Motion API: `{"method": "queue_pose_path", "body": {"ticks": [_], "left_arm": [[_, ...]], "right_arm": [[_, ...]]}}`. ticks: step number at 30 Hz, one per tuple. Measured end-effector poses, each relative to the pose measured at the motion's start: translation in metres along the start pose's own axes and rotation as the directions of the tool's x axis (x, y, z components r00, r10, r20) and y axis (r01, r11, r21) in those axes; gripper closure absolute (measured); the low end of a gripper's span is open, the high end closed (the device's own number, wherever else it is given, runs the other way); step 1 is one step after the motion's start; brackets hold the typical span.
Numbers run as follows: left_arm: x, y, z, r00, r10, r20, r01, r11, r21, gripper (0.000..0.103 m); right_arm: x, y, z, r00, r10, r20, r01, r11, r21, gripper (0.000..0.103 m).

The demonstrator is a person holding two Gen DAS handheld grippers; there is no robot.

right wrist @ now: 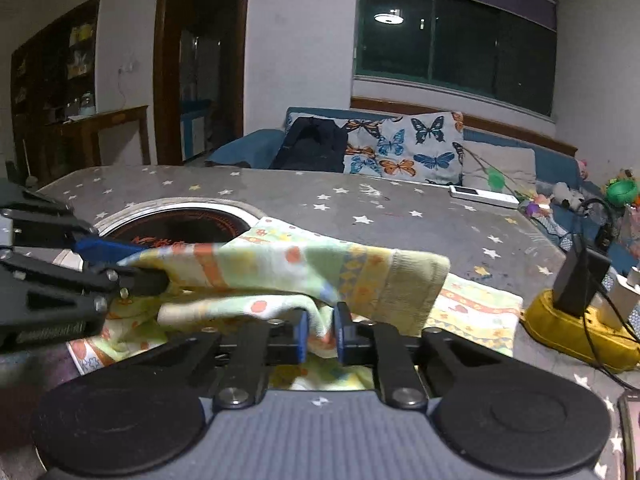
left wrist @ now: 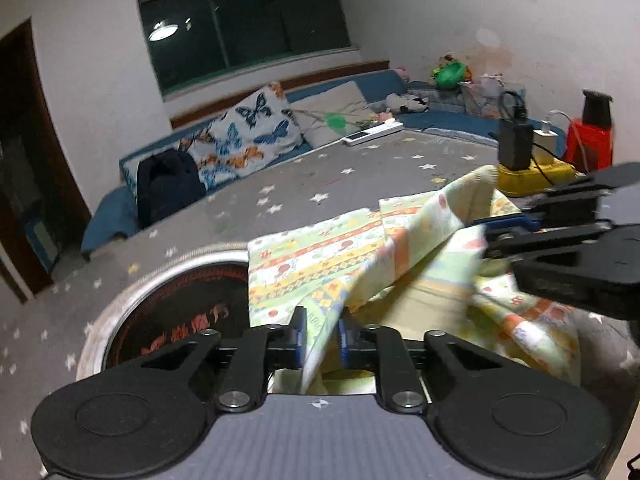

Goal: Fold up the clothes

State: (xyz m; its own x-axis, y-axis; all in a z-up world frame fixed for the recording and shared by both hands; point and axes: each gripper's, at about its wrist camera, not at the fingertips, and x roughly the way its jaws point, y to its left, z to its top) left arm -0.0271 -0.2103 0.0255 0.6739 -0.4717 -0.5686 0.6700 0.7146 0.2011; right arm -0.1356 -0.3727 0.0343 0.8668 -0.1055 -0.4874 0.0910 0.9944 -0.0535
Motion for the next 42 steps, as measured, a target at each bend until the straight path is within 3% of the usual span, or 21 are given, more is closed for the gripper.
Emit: {"method": "queue_pose_path", "body": {"ticks": [6,10,13,16,19,22,24,27,29,30,33,42], "left_arm": [[0.006,0.022,-0.011,0.998,0.043,-0.044,-0.045,0.997,-0.056,0.091],[0.004,0.030,-0.021,0.995,0.086,-0.057,-0.089,0.995,-0.045,0.091],[0.004,0.036,-0.028,0.993,0.085,-0.078,-0.090,0.995,-0.054,0.091],[0.002,0.033,-0.031,0.994,0.077,-0.076,-0.079,0.997,-0.027,0.088],[0.001,0.026,-0.032,0.995,0.072,-0.066,-0.072,0.997,0.005,0.072],[0.001,0.019,-0.032,0.997,0.063,-0.049,-0.061,0.997,0.041,0.066],[0.003,0.016,-0.032,0.998,0.049,-0.048,-0.046,0.997,0.061,0.055],[0.011,0.014,-0.032,0.997,0.024,-0.071,-0.019,0.998,0.058,0.051],[0.015,0.015,-0.032,0.996,0.025,-0.084,-0.021,0.999,0.047,0.057],[0.017,0.016,-0.033,0.996,0.024,-0.090,-0.020,0.999,0.038,0.076],[0.019,0.024,-0.034,0.993,0.019,-0.116,-0.022,0.999,-0.025,0.089],[0.006,0.060,-0.046,0.985,0.104,-0.140,-0.123,0.982,-0.141,0.092]], "right_arm": [[-0.014,-0.016,-0.008,0.999,-0.047,0.010,0.047,0.998,0.048,0.094],[-0.023,-0.028,-0.014,0.997,-0.082,0.013,0.081,0.993,0.083,0.096],[-0.030,-0.048,-0.020,0.991,-0.130,-0.004,0.130,0.983,0.133,0.096],[-0.031,-0.061,-0.029,0.991,-0.126,-0.046,0.132,0.978,0.162,0.096],[-0.028,-0.063,-0.037,0.993,-0.084,-0.084,0.097,0.981,0.170,0.093],[-0.025,-0.063,-0.041,0.993,-0.061,-0.097,0.078,0.980,0.186,0.085],[-0.023,-0.064,-0.043,0.993,-0.046,-0.105,0.066,0.978,0.196,0.076],[-0.017,-0.067,-0.045,0.993,-0.023,-0.119,0.050,0.974,0.223,0.071],[-0.013,-0.068,-0.047,0.991,-0.015,-0.134,0.047,0.970,0.237,0.071],[-0.011,-0.068,-0.048,0.990,-0.011,-0.140,0.045,0.969,0.244,0.071],[-0.009,-0.061,-0.049,0.991,-0.017,-0.134,0.047,0.973,0.225,0.071],[0.017,-0.039,-0.033,0.989,0.028,-0.147,-0.008,0.991,0.136,0.074]]}}
